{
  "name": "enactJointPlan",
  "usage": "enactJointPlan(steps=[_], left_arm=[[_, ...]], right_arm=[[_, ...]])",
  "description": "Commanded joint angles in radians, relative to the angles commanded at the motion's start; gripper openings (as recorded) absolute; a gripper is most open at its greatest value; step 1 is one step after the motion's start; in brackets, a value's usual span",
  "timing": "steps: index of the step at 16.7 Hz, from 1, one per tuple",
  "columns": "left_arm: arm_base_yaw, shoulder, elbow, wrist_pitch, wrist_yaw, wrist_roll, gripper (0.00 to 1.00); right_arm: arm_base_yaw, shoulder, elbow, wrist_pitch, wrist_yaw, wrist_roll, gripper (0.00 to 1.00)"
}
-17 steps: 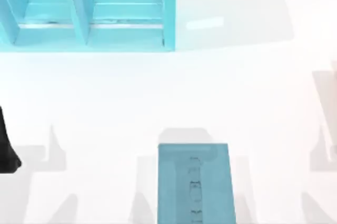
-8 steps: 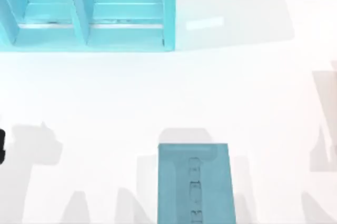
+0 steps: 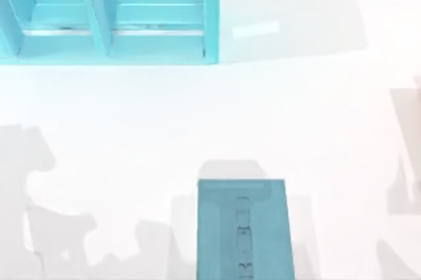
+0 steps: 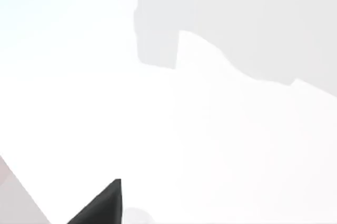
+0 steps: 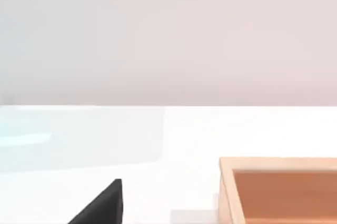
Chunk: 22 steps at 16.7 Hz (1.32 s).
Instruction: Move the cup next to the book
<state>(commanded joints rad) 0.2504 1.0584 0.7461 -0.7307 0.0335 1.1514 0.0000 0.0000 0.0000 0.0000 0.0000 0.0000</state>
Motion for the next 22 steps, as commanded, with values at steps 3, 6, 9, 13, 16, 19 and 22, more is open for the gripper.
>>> enactJointPlan(steps=[3,6,9,13,16,19,22], left_arm=[[0.104,0.273,0.173,-0.201,0.017,0.325,1.00],[0.218,0.503,0.345,-0.361,0.021,0.626,1.00],[0.329,0.660,0.511,-0.463,0.009,0.883,1.00],[0.446,0.749,0.693,-0.518,-0.020,1.113,1.00],[0.485,0.759,0.755,-0.524,-0.033,1.178,1.00],[0.485,0.759,0.755,-0.524,-0.033,1.178,1.00],[0.481,0.756,0.750,-0.520,-0.032,1.177,1.00]], right_arm=[[0.000,0.000,0.000,0.000,0.000,0.000,1.00],[0.000,0.000,0.000,0.000,0.000,0.000,1.00],[0.000,0.000,0.000,0.000,0.000,0.000,1.00],[0.000,0.000,0.000,0.000,0.000,0.000,1.00],[0.000,0.000,0.000,0.000,0.000,0.000,1.00],[0.000,0.000,0.000,0.000,0.000,0.000,1.00],[0.000,0.000,0.000,0.000,0.000,0.000,1.00]])
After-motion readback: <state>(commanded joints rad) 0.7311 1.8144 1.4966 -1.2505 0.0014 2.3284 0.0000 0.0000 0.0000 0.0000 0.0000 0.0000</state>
